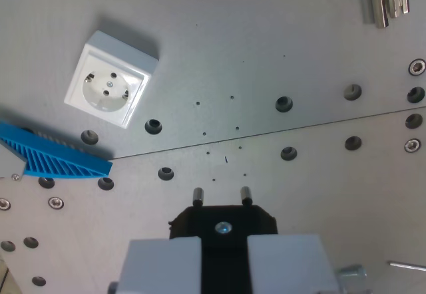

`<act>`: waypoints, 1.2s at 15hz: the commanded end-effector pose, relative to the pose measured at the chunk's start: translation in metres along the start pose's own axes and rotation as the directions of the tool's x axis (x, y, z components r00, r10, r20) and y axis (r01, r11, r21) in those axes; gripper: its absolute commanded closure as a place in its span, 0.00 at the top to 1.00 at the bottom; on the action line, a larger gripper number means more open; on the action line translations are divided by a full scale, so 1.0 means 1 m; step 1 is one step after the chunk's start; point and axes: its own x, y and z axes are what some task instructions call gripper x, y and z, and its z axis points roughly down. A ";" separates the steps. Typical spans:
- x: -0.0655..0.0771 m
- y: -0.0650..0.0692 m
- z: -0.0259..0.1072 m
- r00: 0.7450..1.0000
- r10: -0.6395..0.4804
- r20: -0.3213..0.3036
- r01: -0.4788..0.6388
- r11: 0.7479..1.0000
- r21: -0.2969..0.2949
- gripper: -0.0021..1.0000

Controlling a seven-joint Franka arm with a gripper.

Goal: Move above the white socket

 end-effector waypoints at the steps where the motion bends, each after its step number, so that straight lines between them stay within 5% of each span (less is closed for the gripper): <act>1: 0.000 0.000 0.000 1.000 0.000 -0.001 0.000 1.000 0.000 0.00; 18: -0.003 -0.008 0.017 0.986 -0.163 -0.044 0.163 0.987 0.004 0.00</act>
